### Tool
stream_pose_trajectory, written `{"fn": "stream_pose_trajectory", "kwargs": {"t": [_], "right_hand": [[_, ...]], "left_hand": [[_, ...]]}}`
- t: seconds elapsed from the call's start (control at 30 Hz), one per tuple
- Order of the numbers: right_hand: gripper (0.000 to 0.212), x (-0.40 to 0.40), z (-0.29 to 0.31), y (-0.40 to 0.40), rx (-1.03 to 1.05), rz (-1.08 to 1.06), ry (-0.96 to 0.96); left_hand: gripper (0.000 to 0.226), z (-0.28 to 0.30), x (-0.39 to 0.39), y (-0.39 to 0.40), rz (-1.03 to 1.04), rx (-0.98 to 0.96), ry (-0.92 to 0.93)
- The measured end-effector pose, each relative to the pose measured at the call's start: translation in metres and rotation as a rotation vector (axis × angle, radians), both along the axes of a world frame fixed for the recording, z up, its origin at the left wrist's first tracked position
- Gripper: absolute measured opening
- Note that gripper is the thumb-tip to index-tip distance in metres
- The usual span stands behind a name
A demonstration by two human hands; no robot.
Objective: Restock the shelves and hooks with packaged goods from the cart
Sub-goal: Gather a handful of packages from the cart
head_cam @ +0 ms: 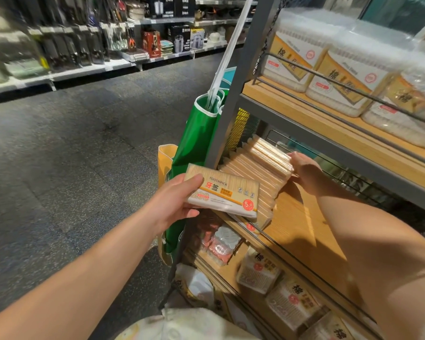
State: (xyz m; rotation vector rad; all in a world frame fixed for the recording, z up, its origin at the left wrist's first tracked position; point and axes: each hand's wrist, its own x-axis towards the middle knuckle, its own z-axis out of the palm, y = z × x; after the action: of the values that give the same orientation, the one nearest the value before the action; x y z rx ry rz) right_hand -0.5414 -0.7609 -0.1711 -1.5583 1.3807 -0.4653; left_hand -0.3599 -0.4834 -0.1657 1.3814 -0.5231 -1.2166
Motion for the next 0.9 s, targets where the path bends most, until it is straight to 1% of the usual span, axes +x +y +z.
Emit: {"fn": "stream_pose_trajectory", "kwargs": {"t": [0.07,0.1,0.2,0.27,0.33,0.37,0.4,0.47,0.5,0.57,0.6,0.67,0.77,0.83,0.9], "right_hand": [[0.021,0.001,0.002,0.009,0.019,-0.015,-0.033],[0.029,0.0,0.002,0.014,-0.005,-0.024,-0.067],[0.046,-0.005,0.007,0.035,-0.195,-0.071,-0.077],[0.048,-0.006,0.019,0.049,-0.306,-0.151,-0.06],[0.046,-0.011,0.031,0.064,-0.334,-0.181,-0.012],[0.044,-0.016,0.034,0.071,-0.311,-0.15,-0.009],[0.041,-0.023,0.034,0.08,-0.271,-0.072,-0.04],[0.04,-0.041,0.033,0.102,-0.176,0.06,-0.159],[0.043,-0.049,0.035,0.113,-0.131,0.111,-0.186],[0.046,-0.062,0.039,0.129,-0.053,0.165,-0.176],[0.045,-0.068,0.039,0.133,-0.001,0.174,-0.186],[0.041,-0.08,0.038,0.14,0.08,0.171,-0.229],[0.043,-0.096,0.035,0.148,0.133,0.131,-0.288],[0.039,-0.106,0.032,0.151,0.142,0.004,-0.381],[0.033,-0.116,0.029,0.152,0.062,-0.14,-0.384]], "left_hand": [[0.017,0.001,-0.002,-0.001,0.003,-0.011,0.016],[0.017,0.001,-0.003,-0.003,0.001,-0.016,0.022],[0.018,0.003,-0.007,-0.008,-0.029,-0.03,0.033],[0.019,0.005,-0.011,-0.014,-0.069,-0.039,0.03],[0.019,0.007,-0.017,-0.02,-0.114,-0.049,0.027],[0.02,0.007,-0.02,-0.023,-0.145,-0.054,0.026],[0.023,0.007,-0.023,-0.026,-0.182,-0.061,0.021],[0.024,0.007,-0.03,-0.031,-0.245,-0.073,0.015],[0.022,0.006,-0.035,-0.033,-0.264,-0.077,0.021],[0.018,0.005,-0.043,-0.037,-0.286,-0.072,0.042],[0.017,0.004,-0.046,-0.039,-0.298,-0.068,0.048],[0.019,0.002,-0.052,-0.041,-0.331,-0.062,0.054],[0.023,-0.001,-0.057,-0.042,-0.374,-0.048,0.066],[0.025,-0.001,-0.058,-0.043,-0.382,-0.055,0.101],[0.026,-0.002,-0.054,-0.045,-0.356,-0.077,0.161]]}}
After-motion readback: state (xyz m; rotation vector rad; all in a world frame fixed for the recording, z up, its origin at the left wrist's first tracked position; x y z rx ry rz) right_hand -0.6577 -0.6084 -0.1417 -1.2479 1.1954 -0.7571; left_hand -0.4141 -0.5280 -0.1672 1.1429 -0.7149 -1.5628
